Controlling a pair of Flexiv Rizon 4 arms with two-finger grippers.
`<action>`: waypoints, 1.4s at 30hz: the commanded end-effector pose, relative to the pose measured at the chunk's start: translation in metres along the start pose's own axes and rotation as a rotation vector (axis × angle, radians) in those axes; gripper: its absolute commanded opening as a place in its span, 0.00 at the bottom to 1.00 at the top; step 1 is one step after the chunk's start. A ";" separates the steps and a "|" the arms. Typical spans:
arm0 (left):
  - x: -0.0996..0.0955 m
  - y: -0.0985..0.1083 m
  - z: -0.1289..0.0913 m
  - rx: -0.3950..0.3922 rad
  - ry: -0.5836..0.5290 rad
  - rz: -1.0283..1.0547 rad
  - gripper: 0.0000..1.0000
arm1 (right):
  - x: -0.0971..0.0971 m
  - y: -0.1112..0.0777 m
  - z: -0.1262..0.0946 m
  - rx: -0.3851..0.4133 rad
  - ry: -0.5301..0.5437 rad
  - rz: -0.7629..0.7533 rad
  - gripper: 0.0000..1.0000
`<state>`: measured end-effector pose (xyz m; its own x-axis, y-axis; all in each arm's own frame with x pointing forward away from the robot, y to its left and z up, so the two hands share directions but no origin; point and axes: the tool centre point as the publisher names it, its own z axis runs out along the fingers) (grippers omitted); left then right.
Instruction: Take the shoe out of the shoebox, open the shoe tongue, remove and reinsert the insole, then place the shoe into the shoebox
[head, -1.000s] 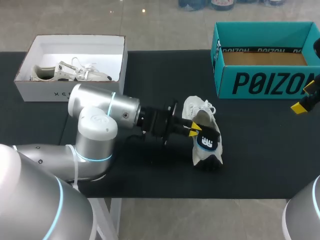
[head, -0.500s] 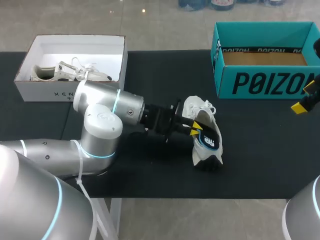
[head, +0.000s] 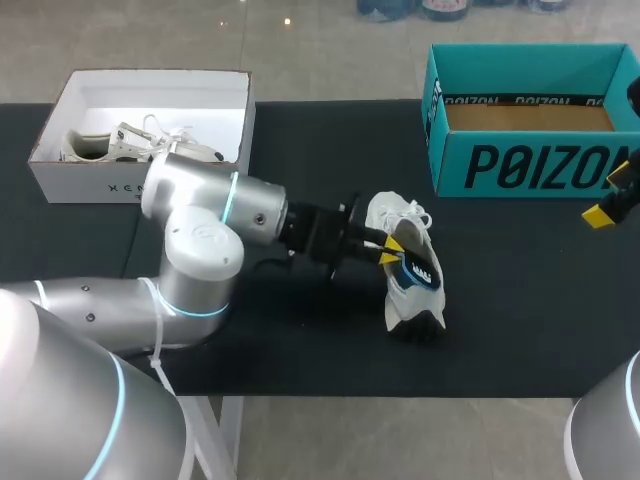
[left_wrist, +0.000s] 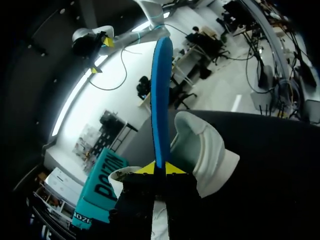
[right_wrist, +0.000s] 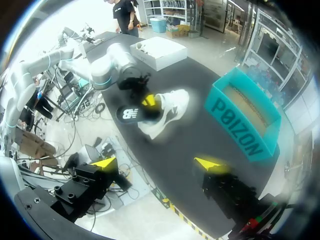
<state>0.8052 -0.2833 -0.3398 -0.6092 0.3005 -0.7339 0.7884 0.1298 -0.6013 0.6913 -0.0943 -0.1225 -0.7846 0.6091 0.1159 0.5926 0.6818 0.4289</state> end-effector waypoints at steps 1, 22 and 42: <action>0.002 -0.010 -0.002 0.000 -0.009 -0.003 0.00 | -0.001 0.002 0.001 0.005 0.002 0.002 1.00; 0.008 -0.022 0.013 0.065 0.019 -0.021 0.00 | -0.001 0.002 0.001 0.005 0.002 0.002 1.00; -0.003 0.019 0.017 0.047 0.087 0.040 0.00 | -0.001 0.002 0.001 0.005 0.002 0.002 1.00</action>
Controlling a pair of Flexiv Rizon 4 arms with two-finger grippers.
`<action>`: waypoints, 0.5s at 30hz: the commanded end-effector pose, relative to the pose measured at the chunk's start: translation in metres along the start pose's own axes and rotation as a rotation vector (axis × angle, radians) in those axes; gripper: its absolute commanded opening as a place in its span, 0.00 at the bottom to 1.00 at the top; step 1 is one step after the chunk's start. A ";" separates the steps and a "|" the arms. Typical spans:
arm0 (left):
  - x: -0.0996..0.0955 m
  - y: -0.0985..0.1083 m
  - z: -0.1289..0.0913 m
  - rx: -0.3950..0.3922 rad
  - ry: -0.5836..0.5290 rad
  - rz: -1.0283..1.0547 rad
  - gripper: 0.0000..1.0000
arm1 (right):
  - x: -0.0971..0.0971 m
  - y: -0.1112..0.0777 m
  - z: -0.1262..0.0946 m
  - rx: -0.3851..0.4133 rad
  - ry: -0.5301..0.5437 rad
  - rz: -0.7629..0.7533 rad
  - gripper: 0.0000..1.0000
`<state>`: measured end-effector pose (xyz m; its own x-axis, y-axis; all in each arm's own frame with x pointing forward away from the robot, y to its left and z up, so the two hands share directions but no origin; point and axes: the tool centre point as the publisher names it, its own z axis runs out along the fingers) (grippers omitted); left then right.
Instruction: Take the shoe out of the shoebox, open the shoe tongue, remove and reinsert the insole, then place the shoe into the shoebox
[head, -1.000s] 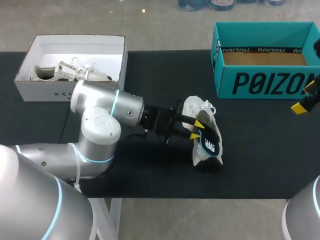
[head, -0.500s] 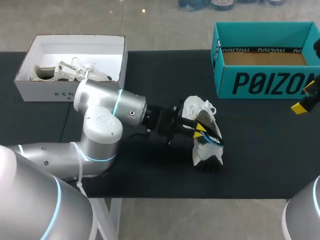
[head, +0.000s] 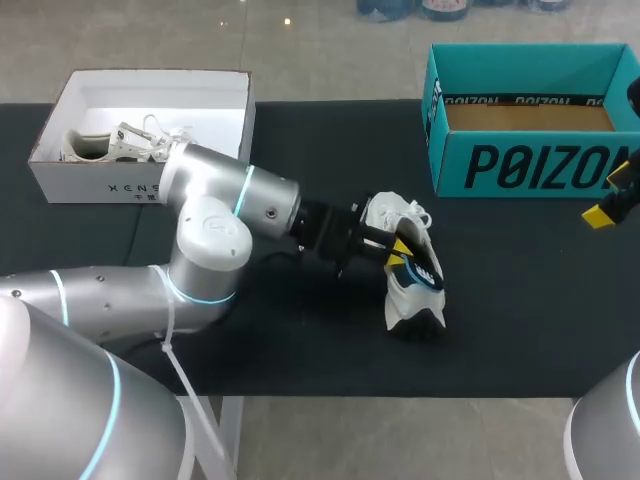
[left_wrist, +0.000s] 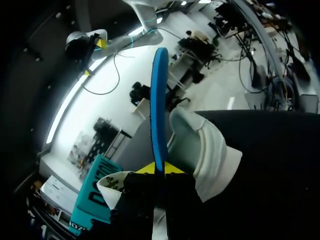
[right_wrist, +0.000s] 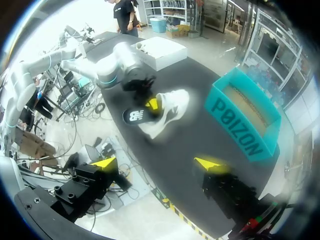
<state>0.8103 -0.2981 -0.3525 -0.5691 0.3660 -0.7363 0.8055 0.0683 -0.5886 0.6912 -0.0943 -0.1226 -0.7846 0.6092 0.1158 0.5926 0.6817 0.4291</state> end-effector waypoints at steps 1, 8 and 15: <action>-0.004 0.011 -0.002 -0.012 0.026 0.002 0.00 | -0.002 0.002 0.001 0.006 0.002 0.002 1.00; 0.005 0.017 0.003 -0.024 0.046 -0.011 0.00 | -0.002 0.002 0.001 0.006 0.002 0.002 1.00; 0.004 0.007 0.002 -0.032 0.036 -0.024 0.90 | -0.002 0.002 0.001 0.006 0.002 0.002 1.00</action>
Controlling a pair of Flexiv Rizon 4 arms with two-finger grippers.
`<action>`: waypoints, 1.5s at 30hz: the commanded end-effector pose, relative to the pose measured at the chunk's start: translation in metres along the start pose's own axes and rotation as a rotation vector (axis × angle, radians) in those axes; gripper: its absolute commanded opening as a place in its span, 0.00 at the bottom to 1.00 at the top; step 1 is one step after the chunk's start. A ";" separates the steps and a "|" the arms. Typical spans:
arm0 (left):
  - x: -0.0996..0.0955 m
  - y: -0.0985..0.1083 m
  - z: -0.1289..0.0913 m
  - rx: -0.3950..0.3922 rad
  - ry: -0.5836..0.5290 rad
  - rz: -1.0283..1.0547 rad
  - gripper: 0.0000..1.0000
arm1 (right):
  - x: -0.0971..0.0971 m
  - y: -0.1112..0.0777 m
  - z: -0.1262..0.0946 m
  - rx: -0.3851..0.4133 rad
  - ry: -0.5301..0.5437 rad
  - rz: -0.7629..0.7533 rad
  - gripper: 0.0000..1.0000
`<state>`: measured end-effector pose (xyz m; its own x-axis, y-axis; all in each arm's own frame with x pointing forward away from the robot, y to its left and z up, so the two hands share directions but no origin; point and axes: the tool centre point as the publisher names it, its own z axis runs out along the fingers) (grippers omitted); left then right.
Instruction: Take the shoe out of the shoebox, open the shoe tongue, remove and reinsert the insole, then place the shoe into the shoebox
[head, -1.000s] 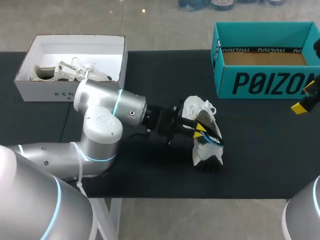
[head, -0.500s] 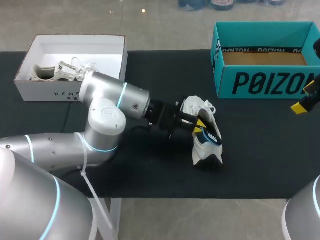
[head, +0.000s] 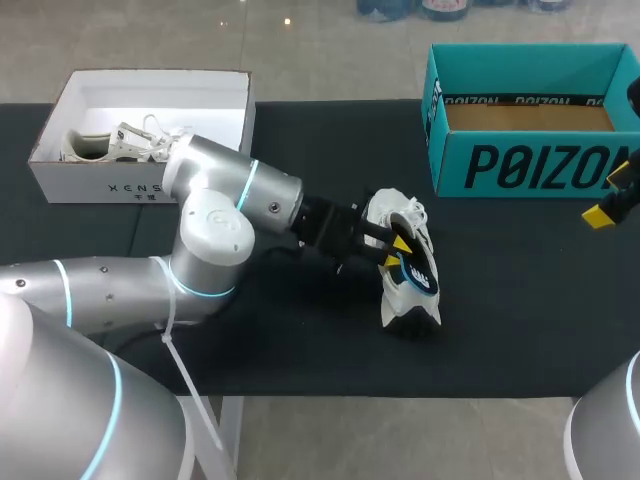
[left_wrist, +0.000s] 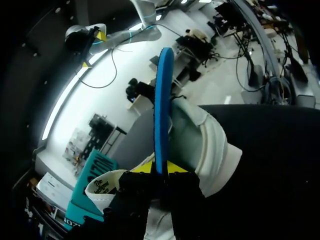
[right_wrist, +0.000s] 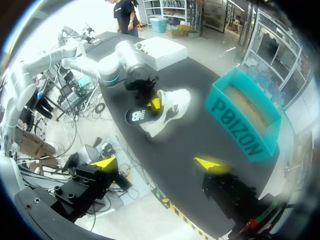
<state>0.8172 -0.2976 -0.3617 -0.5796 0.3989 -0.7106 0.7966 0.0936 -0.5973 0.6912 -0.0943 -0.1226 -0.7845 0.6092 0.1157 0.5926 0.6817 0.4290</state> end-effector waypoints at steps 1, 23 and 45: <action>0.001 -0.005 -0.002 -0.014 -0.002 -0.004 1.00 | -0.002 0.002 0.001 0.006 0.002 0.002 1.00; 0.006 -0.045 -0.001 -0.003 -0.059 -0.024 0.43 | -0.002 0.002 0.001 0.006 0.002 0.002 1.00; -0.004 -0.026 -0.002 -0.036 -0.024 0.040 0.00 | -0.002 0.002 0.001 0.006 0.002 0.002 1.00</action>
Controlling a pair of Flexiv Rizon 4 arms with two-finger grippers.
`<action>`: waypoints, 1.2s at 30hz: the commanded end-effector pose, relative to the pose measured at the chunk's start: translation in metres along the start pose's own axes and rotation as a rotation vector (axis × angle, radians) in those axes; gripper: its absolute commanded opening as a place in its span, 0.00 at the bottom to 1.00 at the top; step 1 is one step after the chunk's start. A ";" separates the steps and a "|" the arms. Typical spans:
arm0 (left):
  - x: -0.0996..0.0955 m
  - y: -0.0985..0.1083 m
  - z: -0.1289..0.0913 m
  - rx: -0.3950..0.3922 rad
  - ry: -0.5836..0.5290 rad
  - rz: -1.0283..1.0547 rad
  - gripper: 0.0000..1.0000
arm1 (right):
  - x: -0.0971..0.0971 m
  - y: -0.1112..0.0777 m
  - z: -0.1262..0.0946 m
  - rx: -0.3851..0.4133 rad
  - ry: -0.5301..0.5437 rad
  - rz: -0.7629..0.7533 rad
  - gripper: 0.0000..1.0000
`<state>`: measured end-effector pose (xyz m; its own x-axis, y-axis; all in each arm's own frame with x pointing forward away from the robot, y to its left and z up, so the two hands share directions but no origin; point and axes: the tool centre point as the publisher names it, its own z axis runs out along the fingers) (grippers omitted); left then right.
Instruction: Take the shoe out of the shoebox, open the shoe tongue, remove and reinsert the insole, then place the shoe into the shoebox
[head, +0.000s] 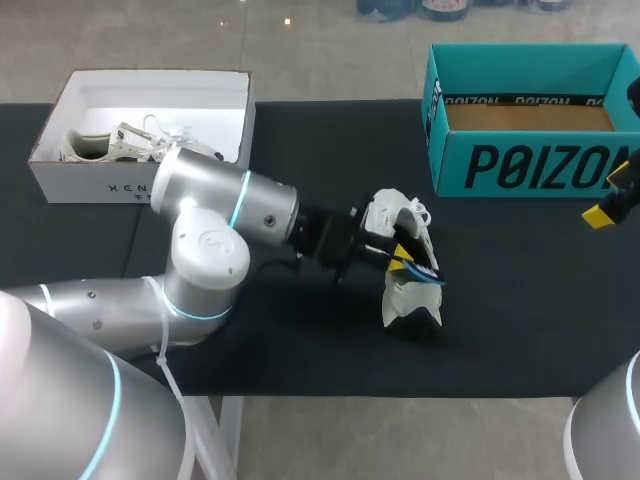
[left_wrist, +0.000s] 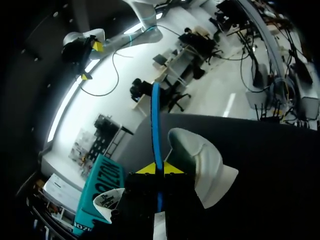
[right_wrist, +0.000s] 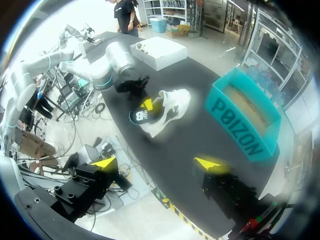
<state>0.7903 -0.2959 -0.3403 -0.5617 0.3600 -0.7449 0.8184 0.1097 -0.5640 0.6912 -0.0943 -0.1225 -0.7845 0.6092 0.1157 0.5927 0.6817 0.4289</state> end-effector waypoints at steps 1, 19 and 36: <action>-0.005 0.010 0.002 -0.006 0.022 0.011 0.00 | -0.002 0.002 0.001 0.006 0.002 0.001 1.00; 0.003 0.021 0.003 -0.045 0.036 0.018 0.43 | -0.002 0.002 0.001 0.006 0.002 0.001 1.00; -0.005 0.005 -0.012 -0.047 -0.002 0.014 0.74 | -0.002 0.002 0.001 0.006 0.002 0.001 1.00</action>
<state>0.8021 -0.2838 -0.3356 -0.5504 0.3615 -0.7525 0.8306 0.1459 -0.5374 0.6911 -0.0943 -0.1225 -0.7845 0.6092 0.1156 0.5927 0.6818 0.4289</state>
